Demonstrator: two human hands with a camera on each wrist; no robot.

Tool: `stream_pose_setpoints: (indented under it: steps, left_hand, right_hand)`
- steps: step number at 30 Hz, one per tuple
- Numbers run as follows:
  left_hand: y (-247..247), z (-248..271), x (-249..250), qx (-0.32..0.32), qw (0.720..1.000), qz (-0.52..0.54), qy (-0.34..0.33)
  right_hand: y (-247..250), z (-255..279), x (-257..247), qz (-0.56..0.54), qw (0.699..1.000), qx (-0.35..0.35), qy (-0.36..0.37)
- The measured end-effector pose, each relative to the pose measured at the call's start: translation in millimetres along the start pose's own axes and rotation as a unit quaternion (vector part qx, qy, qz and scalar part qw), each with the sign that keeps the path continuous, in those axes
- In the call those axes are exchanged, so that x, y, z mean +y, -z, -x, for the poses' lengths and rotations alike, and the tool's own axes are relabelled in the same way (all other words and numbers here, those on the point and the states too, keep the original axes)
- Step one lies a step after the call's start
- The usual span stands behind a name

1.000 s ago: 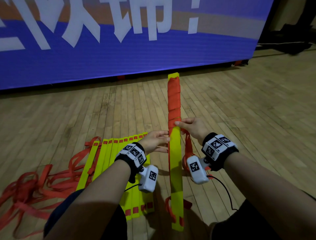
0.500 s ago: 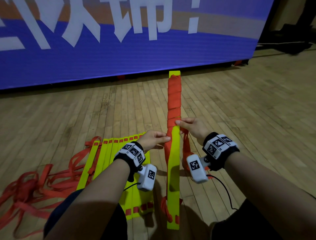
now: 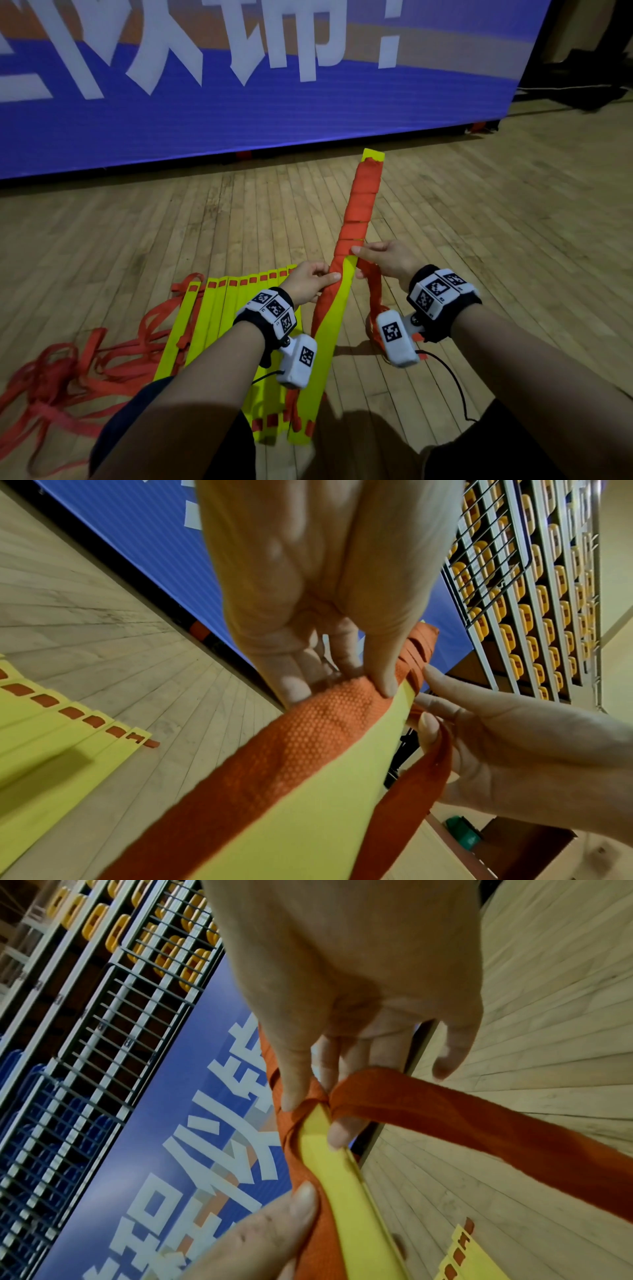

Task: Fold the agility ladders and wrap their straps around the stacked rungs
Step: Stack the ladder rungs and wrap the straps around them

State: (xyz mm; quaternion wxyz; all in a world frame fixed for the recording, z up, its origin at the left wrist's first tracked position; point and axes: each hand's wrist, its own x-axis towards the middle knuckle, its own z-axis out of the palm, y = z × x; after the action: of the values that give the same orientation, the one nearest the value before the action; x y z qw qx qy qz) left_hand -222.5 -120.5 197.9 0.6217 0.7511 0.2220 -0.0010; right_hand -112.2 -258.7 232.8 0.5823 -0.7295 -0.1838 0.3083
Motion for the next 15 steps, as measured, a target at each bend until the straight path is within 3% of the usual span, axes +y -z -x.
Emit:
stream_pose_setpoints:
  steps: [6, 10, 15]
  left_hand:
    - [-5, 1, 3, -0.038, 0.999, 0.029, 0.025]
    - [-2, 5, 5, -0.122, 0.987, 0.082, 0.065]
    - [0, 11, 7, -0.2, 0.973, 0.107, 0.048]
  right_hand:
    - [-3, 2, -3, 0.003, 1.0, -0.001, 0.025]
    - [-3, 0, -1, -0.003, 1.0, -0.007, 0.028]
    - [0, -1, 0, -0.013, 1.0, -0.007, 0.023]
